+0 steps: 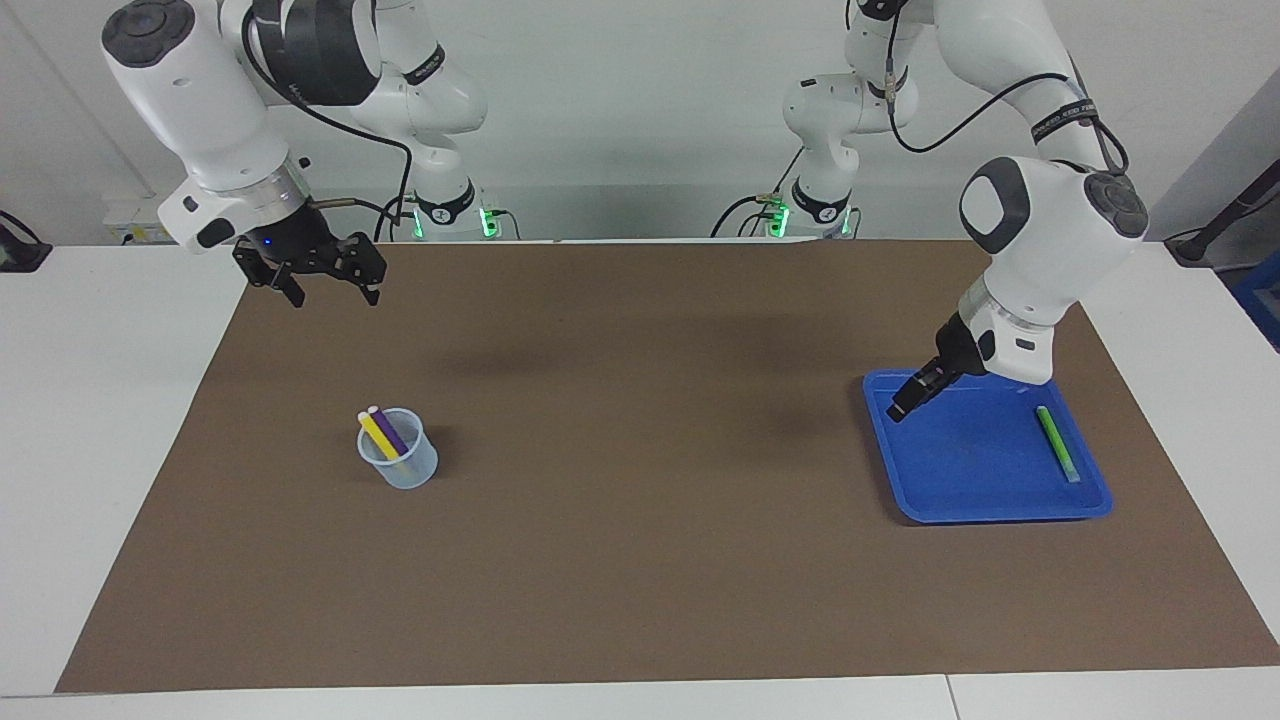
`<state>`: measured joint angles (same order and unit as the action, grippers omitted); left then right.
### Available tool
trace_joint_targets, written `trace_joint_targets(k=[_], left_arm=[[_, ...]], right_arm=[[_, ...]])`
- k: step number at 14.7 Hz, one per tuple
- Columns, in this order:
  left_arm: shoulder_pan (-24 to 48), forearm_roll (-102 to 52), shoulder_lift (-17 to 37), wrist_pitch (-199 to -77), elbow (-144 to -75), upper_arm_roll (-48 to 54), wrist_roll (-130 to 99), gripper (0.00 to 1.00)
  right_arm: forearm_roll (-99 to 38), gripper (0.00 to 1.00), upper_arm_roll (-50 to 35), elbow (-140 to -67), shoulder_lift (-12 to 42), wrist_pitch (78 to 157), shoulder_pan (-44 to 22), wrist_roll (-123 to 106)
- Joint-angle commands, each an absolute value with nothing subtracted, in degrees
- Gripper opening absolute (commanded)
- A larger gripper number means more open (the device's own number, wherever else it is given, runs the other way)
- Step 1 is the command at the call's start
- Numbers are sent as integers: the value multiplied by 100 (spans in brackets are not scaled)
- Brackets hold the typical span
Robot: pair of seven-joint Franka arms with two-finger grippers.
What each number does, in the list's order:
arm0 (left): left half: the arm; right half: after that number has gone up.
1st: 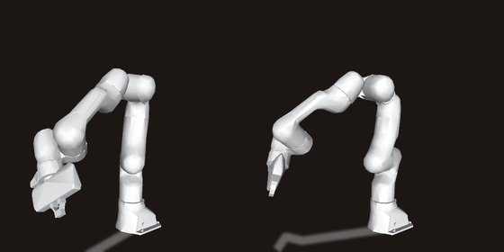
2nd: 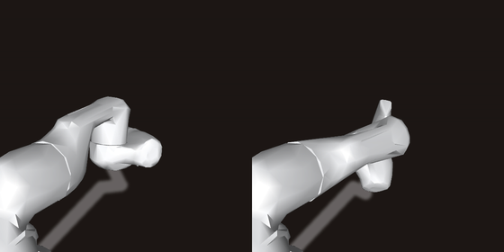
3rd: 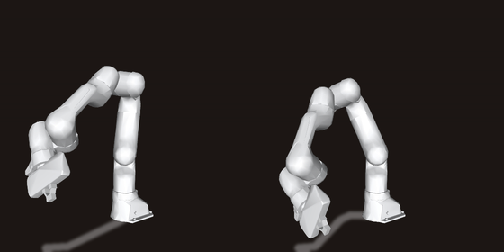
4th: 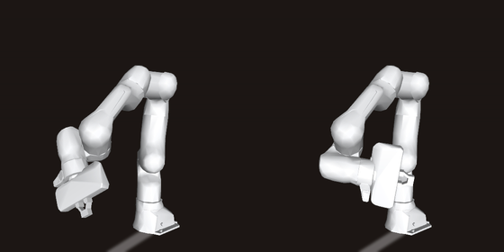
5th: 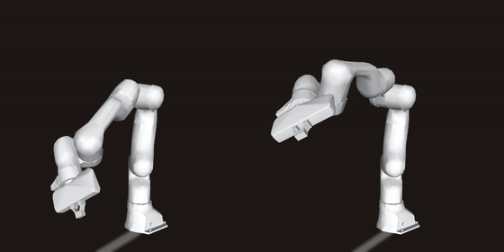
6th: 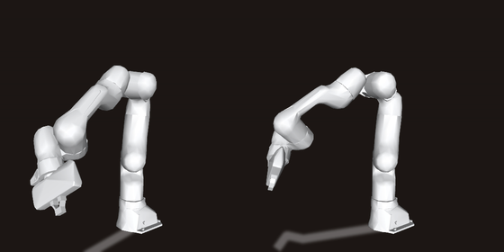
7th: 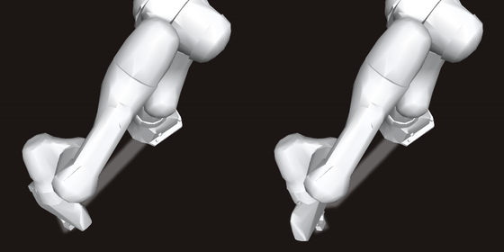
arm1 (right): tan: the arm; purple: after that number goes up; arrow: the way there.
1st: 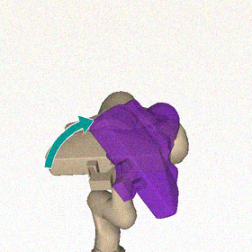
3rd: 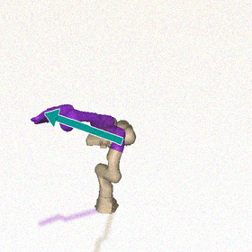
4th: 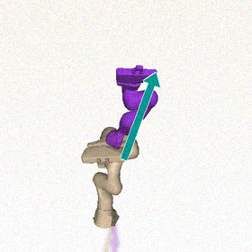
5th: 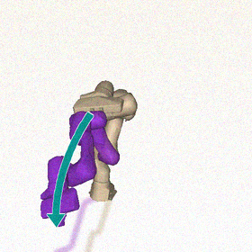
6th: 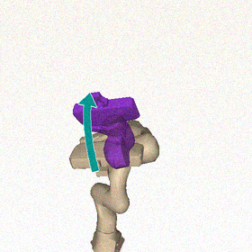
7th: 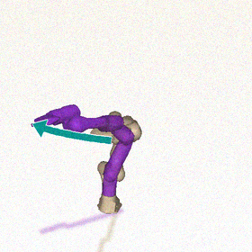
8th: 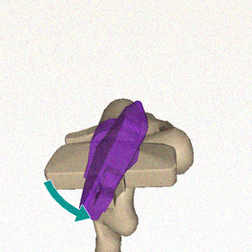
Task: Right arm passes pens to left for tray arrangement
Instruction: 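Reach the right gripper into the cup while the left gripper moves forward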
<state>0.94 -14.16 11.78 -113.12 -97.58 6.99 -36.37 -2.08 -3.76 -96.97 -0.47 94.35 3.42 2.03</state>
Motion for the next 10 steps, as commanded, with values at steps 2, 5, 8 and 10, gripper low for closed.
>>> trace_joint_targets(k=[2, 5, 8, 10], left_arm=[[553, -1617, 1002, -11197, -9712, 896, -5155, 70], [852, -1626, 1002, -11259, -9659, 1010, -6123, 74], [1124, -1635, 1002, -11390, -9659, 1107, -7037, 78], [1300, -1644, 1002, -11601, -9668, 1177, -7609, 84]], right_arm=[[-97, 100, -413, -9888, -202, 9571, 457, 44], [-97, 100, -404, -9967, -176, 9878, 641, -323], [-176, 100, -404, -10019, 34, 10185, 756, -685], [-176, 100, -404, -10072, 315, 10597, 721, -659]])
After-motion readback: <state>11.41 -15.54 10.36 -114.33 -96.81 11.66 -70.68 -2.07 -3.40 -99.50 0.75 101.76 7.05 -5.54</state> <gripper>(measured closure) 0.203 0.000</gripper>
